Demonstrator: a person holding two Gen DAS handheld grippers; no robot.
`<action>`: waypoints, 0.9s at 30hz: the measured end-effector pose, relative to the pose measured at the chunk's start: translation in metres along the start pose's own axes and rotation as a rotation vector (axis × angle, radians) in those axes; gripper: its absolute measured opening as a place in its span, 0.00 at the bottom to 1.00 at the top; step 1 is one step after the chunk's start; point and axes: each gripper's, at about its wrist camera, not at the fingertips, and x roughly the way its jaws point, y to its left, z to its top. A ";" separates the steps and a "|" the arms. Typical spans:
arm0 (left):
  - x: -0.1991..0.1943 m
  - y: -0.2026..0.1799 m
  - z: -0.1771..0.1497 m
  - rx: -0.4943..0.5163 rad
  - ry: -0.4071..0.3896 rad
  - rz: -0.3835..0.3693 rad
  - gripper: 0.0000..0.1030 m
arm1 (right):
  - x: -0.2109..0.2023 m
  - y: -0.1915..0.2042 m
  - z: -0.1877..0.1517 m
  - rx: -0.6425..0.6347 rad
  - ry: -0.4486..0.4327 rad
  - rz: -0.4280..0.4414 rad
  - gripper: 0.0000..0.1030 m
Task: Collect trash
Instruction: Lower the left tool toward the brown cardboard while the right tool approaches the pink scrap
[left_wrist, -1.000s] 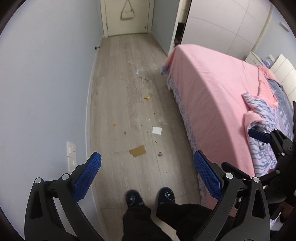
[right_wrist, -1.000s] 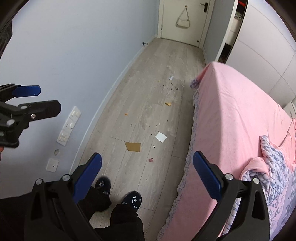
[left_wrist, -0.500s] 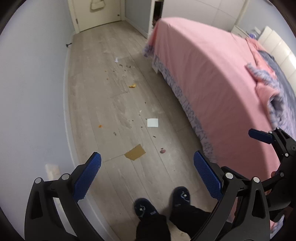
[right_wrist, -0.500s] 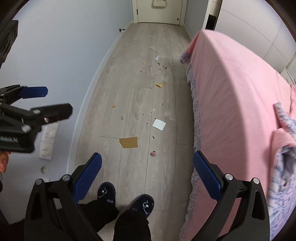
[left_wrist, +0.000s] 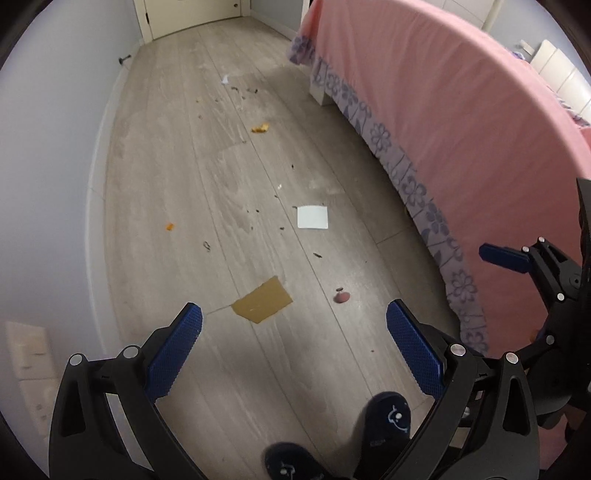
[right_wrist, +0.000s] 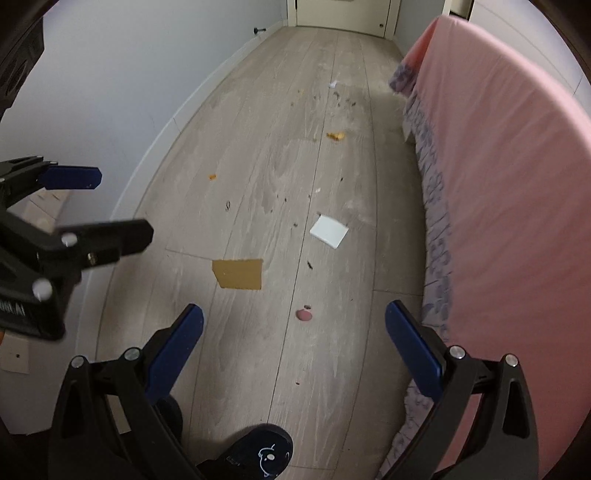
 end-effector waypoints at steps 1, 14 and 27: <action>0.015 0.003 -0.004 0.018 -0.001 -0.001 0.94 | 0.014 -0.001 -0.005 0.013 0.008 0.010 0.93; 0.174 -0.003 -0.046 0.237 -0.016 -0.050 0.94 | 0.161 -0.017 -0.049 0.000 -0.014 -0.009 0.93; 0.281 -0.010 -0.056 0.414 -0.037 -0.131 0.94 | 0.265 -0.034 -0.081 -0.050 -0.031 0.017 0.93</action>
